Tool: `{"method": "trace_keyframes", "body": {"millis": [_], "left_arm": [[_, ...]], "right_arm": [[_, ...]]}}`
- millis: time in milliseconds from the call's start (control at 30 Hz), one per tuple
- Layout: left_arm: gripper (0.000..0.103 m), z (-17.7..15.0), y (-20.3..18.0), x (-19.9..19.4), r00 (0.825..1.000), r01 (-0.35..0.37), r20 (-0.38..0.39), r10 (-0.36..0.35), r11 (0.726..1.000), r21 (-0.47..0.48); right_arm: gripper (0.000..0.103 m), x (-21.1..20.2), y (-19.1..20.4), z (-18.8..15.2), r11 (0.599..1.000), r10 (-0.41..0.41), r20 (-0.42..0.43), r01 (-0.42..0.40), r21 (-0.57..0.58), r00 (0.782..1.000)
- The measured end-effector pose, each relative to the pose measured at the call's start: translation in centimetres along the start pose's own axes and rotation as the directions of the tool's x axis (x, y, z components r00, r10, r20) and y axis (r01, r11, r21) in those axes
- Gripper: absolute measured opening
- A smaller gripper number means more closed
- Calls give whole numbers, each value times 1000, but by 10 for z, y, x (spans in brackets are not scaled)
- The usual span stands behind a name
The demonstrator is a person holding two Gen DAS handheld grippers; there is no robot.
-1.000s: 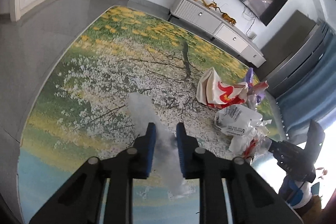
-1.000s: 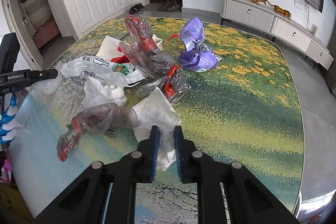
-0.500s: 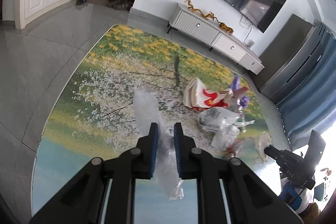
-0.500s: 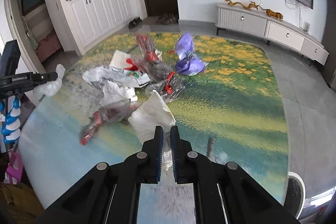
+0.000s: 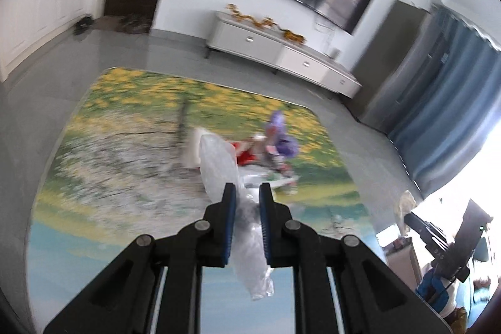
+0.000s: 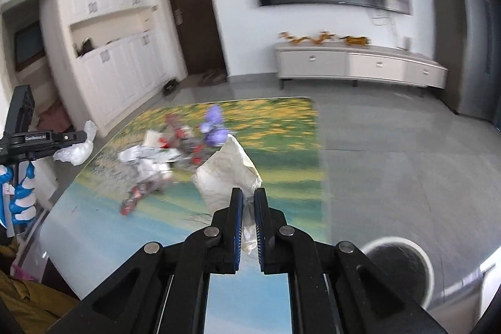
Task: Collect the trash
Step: 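Carry the clear bag and white tissue to the bin and release both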
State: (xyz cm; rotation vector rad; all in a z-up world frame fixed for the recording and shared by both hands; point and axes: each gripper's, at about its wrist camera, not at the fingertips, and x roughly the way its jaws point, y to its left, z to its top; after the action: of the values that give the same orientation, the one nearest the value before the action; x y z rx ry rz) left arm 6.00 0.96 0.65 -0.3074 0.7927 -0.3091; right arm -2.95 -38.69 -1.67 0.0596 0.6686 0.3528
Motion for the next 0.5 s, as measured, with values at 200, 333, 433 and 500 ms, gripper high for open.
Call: {"method": "trace_keyframes", "body": {"millis": [200,333,433,500], "left_arm": [[14,3,-96,44,989,125,-93,-113,982,141],[14,-7,-175,85,969,210,-181,-168,945,251],[14,-20,-234,119,946,277,-255,-201,909,312],[14,-31,-270,143,924,322,-310,-222,889,324]], "right_arm": [[8,-31,-70,-36,981,-128,-9,128,144,992],[8,-46,-114,-59,952,-195,-36,198,232,980],[8,-52,-145,-75,927,-234,-62,242,287,970],[8,-55,-163,-84,912,-254,-83,267,311,964]]}}
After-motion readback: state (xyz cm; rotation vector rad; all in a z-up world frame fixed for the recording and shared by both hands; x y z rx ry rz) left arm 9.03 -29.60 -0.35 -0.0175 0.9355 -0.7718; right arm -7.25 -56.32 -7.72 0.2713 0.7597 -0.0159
